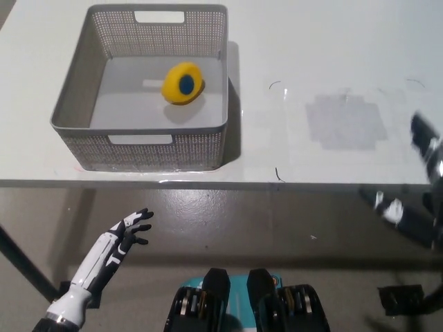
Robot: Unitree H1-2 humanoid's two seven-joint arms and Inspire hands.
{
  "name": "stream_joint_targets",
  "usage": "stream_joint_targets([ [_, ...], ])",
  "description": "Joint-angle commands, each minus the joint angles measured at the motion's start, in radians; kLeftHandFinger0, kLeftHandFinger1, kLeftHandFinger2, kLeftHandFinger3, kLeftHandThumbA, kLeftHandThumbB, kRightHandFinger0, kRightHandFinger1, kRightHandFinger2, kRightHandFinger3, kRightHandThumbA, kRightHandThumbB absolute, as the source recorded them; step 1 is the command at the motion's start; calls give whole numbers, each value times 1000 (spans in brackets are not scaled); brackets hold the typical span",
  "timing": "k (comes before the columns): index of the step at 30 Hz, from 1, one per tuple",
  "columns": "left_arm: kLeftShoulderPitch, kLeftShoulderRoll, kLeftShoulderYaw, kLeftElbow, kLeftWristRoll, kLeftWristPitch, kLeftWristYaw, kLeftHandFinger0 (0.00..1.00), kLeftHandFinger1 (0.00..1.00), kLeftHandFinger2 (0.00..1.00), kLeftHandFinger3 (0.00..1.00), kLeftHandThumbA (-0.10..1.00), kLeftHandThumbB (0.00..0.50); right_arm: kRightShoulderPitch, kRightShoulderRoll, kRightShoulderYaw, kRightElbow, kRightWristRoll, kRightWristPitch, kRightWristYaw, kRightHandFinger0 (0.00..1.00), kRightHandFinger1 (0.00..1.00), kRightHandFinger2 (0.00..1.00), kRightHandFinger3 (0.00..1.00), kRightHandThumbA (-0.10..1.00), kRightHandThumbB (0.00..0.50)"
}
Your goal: Use the right hand to pick up a yellow duck toy and place it into a container on the left hand side
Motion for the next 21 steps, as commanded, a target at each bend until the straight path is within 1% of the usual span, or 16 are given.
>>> stream_joint_targets([
  [1,-40,37,10,-2,-3,-48,-6,736,840,1000,1000,1000,235,106,106,58,76,206,-339,58,1000,1000,1000,1000,1000,330],
  [3,-38,33,13,2,-7,-52,-3,735,839,999,1000,1000,231,112,137,67,156,165,-395,39,1000,1000,1000,1000,1000,321],
  [5,-35,32,15,6,-11,-57,-2,732,838,999,1000,1000,231,123,157,70,209,165,-395,43,1000,1000,1000,1000,1000,345],
  [7,-33,32,16,10,-8,-60,1,728,842,1000,1000,1000,240,130,175,64,289,122,-429,22,1000,1000,1000,1000,1000,303],
  [8,-31,31,16,10,-7,-60,2,725,843,1000,1000,1000,247,135,185,59,324,126,-436,29,1000,1000,1000,1000,1000,278],
  [9,-31,31,16,18,-11,-75,2,720,841,1000,1000,1000,241,141,193,56,363,114,-436,28,1000,1000,1000,1000,1000,263],
  [10,-31,31,17,25,-16,-82,1,718,841,1000,1000,1000,249,145,197,55,394,99,-436,26,1000,1000,1000,1000,1000,240],
  [11,-31,31,17,26,-17,-83,1,718,841,1000,1000,1000,249,145,198,54,400,97,-436,27,1000,1000,1000,1000,1000,239],
  [13,-26,29,18,28,-19,-83,2,723,844,1000,1000,1000,237,146,213,39,473,115,-436,43,1000,1000,1000,1000,1000,257],
  [15,-24,27,19,30,-16,-82,5,718,839,996,1000,1000,243,134,211,32,515,107,-436,39,1000,1000,1000,1000,1000,287],
  [17,-23,26,20,33,-17,-84,6,717,838,995,1000,1000,244,127,210,26,529,110,-436,44,1000,1000,1000,1000,1000,296],
  [20,-24,23,22,40,-9,-93,14,699,826,985,1000,1000,249,113,206,15,539,114,-436,50,1000,1000,1000,1000,1000,297],
  [21,-25,20,23,43,-13,-92,13,701,828,986,1000,1000,256,108,203,11,544,117,-436,55,1000,1000,1000,1000,1000,306],
])
